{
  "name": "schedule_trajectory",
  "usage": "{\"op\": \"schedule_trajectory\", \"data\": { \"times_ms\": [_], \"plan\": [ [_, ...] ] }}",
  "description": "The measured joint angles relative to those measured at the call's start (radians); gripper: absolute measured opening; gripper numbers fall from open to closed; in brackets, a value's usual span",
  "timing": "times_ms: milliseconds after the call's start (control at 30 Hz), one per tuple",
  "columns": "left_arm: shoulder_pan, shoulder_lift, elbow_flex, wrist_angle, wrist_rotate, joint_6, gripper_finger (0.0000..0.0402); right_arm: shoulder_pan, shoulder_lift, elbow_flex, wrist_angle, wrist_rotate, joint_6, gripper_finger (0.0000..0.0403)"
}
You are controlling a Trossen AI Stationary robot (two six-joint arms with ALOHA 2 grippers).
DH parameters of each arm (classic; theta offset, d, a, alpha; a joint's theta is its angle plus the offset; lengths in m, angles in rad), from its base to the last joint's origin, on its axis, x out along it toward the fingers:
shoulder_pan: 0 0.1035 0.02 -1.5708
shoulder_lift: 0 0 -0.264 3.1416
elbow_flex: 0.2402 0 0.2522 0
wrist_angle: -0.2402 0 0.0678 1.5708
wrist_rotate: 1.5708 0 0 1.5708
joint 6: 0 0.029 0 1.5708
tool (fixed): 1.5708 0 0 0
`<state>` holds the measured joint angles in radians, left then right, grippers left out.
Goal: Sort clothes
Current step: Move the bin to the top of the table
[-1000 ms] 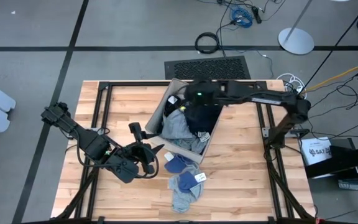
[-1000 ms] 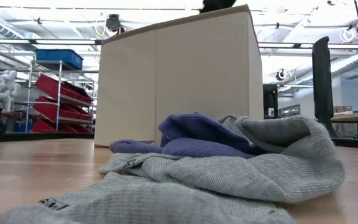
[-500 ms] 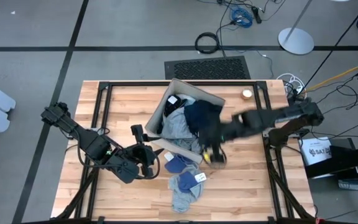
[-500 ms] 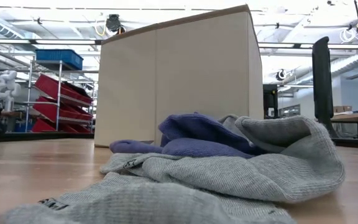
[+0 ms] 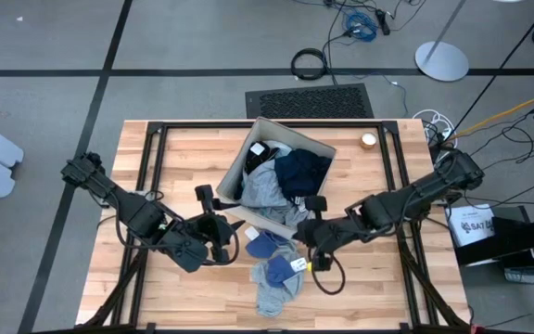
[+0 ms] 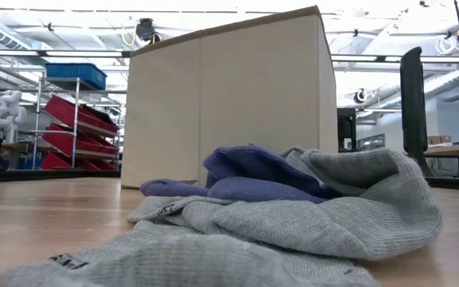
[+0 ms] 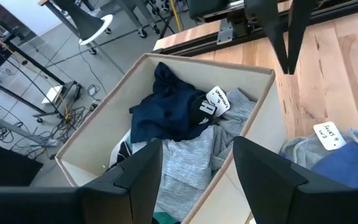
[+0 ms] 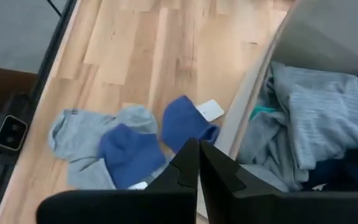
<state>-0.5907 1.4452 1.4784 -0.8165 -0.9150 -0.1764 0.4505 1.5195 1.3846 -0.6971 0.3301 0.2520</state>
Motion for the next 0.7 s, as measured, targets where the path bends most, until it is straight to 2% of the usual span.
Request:
{"op": "schedule_trajectory", "data": {
  "times_ms": [233,700],
  "plan": [
    [0.0,0.0,0.0,-0.001,0.0,0.0,0.0207,0.001,0.003,0.0,0.009,-0.074,0.023,0.0],
    [0.004,0.0,0.0,-0.001,-0.001,0.0,0.0207,-0.056,0.052,0.002,-0.093,-0.008,0.121,0.0]
  ]
}}
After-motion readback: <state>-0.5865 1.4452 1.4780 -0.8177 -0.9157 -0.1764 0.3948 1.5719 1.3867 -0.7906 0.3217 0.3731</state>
